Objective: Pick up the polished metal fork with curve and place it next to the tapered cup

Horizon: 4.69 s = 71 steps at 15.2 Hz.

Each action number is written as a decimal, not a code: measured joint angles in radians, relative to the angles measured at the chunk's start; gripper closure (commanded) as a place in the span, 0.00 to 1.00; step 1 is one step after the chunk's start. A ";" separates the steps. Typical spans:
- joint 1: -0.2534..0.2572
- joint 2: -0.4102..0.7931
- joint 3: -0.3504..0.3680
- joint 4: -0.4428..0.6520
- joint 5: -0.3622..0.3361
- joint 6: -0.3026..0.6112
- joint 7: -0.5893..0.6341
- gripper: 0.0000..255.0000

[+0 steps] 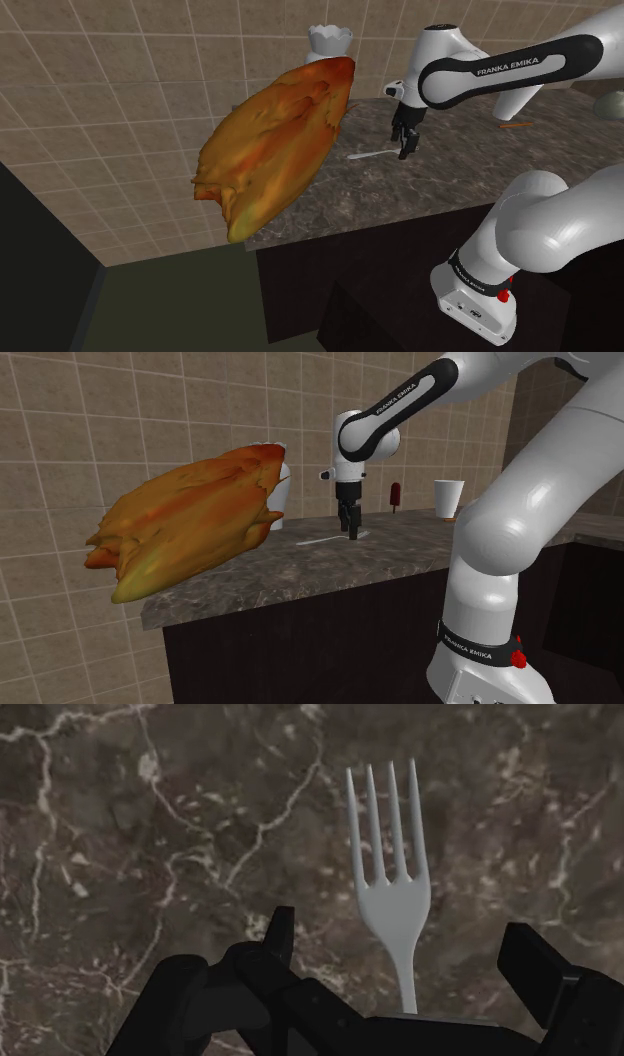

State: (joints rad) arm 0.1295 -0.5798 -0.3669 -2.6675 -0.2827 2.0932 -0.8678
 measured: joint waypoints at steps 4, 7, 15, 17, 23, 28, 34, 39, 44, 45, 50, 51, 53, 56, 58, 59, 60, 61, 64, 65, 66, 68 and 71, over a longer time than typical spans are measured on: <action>0.001 -0.003 0.002 0.001 0.003 -0.007 -0.001 1.00; 0.002 -0.004 0.002 0.002 0.003 -0.004 -0.001 1.00; 0.001 -0.026 0.014 0.039 0.010 -0.064 -0.003 1.00; 0.002 -0.034 0.019 0.059 0.014 -0.093 -0.005 1.00; 0.007 -0.057 0.036 0.123 0.027 -0.179 -0.007 1.00; 0.008 -0.075 0.049 0.176 0.036 -0.250 -0.012 1.00; 0.013 -0.078 0.062 0.255 0.048 -0.332 -0.018 1.00; 0.017 -0.073 0.071 0.327 0.058 -0.399 -0.024 1.00; 0.022 -0.060 0.079 0.401 0.067 -0.460 -0.030 1.00; 0.023 -0.062 0.083 0.412 0.068 -0.473 -0.029 1.00; 0.026 -0.046 0.088 0.491 0.075 -0.536 -0.037 1.00; 0.027 -0.042 0.090 0.506 0.077 -0.548 -0.037 1.00; 0.028 -0.039 0.092 0.536 0.079 -0.575 -0.041 1.00; 0.020 -0.041 0.072 0.560 0.067 -0.597 -0.070 1.00; 0.006 -0.059 0.042 0.562 0.045 -0.608 -0.111 1.00; -0.001 -0.066 0.027 0.561 0.034 -0.611 -0.130 1.00; -0.009 -0.078 0.011 0.551 0.021 -0.608 -0.149 1.00; -0.015 -0.079 -0.006 0.558 0.010 -0.613 -0.172 1.00; -0.036 -0.093 -0.066 0.565 -0.030 -0.616 -0.245 1.00; -0.041 -0.088 -0.088 0.582 -0.041 -0.621 -0.273 1.00; -0.046 -0.086 -0.111 0.589 -0.054 -0.619 -0.299 1.00; -0.056 -0.085 -0.155 0.602 -0.079 -0.618 -0.350 1.00; -0.061 -0.063 -0.221 0.649 -0.105 -0.619 -0.425 1.00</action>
State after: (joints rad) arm 0.0681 -0.6423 -0.5883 -2.0185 -0.3873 1.4740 -1.2933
